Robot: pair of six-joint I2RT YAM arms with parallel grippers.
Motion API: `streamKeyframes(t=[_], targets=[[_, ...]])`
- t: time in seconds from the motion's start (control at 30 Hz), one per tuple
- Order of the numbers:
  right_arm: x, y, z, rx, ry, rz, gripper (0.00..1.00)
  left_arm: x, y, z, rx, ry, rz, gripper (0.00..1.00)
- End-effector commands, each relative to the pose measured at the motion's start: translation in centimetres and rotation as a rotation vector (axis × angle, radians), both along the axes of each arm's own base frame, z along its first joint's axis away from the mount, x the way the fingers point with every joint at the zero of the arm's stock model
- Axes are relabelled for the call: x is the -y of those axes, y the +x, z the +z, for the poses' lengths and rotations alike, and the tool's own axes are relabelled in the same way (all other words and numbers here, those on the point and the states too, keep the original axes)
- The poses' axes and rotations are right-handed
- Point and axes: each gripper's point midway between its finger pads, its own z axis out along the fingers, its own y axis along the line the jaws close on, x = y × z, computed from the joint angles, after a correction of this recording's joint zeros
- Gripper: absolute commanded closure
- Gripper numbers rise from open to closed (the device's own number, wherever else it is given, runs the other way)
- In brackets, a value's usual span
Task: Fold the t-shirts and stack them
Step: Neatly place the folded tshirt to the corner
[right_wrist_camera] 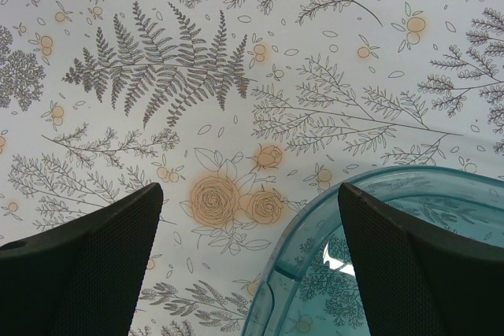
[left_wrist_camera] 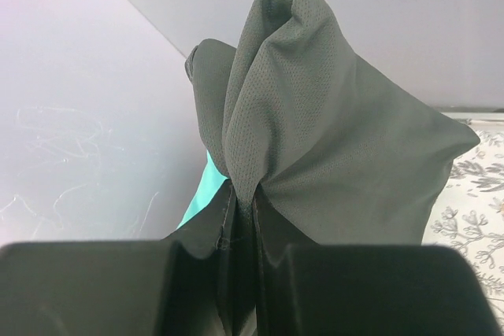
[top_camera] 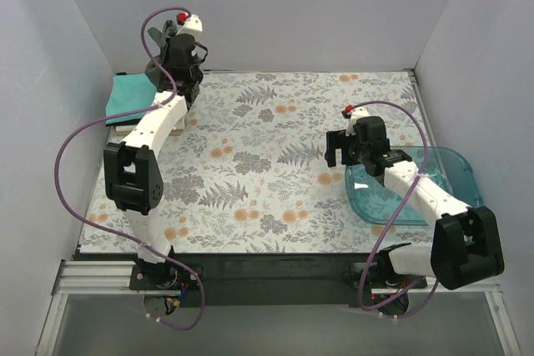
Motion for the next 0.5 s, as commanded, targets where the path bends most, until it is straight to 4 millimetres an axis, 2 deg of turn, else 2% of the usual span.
streamKeyframes(t=[0.0, 0.13, 0.23, 0.47], targets=[[0.2, -0.2, -0.8, -0.009, -0.007, -0.001, 0.02, -2.3, -1.2, 3.2, 0.059, -0.037, 0.039, 1.00], [0.2, -0.2, -1.0, -0.017, -0.010, -0.003, 0.02, -3.7, -1.1, 1.1, 0.022, -0.059, 0.060, 1.00], [0.1, -0.1, -1.2, -0.023, -0.012, -0.001, 0.02, -5.4, -1.1, 0.8, 0.023, -0.066, 0.094, 1.00], [0.1, 0.0, -1.3, -0.026, -0.014, -0.005, 0.02, -8.8, -0.8, -1.3, -0.019, -0.103, 0.115, 1.00]])
